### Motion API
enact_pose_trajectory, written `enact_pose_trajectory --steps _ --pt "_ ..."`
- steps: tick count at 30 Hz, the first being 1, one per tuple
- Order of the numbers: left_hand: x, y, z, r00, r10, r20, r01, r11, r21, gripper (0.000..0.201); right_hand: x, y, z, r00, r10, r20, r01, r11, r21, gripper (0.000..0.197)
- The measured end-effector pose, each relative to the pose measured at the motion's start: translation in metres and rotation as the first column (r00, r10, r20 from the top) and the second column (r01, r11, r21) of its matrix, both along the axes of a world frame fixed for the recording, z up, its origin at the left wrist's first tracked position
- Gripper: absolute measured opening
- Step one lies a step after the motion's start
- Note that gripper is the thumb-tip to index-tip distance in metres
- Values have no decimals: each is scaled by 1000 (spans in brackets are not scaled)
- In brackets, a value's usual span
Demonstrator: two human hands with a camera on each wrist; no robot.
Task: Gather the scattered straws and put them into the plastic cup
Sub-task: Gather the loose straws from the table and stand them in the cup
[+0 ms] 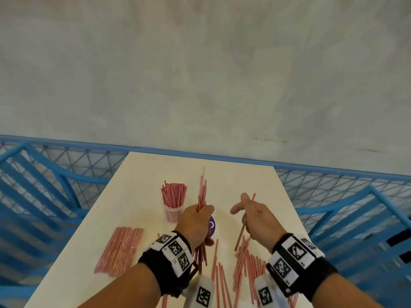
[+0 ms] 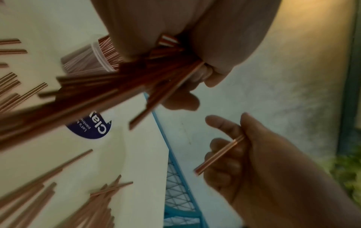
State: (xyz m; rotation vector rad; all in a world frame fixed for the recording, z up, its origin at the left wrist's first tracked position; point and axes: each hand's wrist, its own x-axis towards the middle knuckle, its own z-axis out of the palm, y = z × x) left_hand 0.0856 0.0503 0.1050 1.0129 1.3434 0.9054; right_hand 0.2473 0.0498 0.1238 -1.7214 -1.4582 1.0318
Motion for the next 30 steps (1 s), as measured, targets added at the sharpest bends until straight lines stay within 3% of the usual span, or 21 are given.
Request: enact_pose_trajectory --steps 3,6,12,15,22,27,30 --pt "5 -4 0 978 -129 -161 152 978 140 32 -1 4 6 996 -2 -87 1 1000 -16 52" --pt "7 -3 0 896 -162 -414 308 897 316 37 -4 6 12 980 -24 -196 14 999 -52 45" --pt "6 -7 -1 877 -268 -398 406 857 318 30 -3 6 23 880 -166 -446 55 966 -252 34" --pt "2 -7 0 860 -300 -414 443 841 311 32 3 10 28 909 -165 -384 110 981 -162 42" --pt "1 -6 7 653 -403 -641 658 722 216 22 -3 7 28 874 -110 -473 85 994 -75 53" --pt "0 -1 8 596 -344 -725 658 727 196 29 -9 -1 27 933 -53 -356 37 998 -52 62" --pt "-6 3 7 519 -337 -786 664 738 123 36 -1 0 39 956 -23 -294 36 999 39 49"
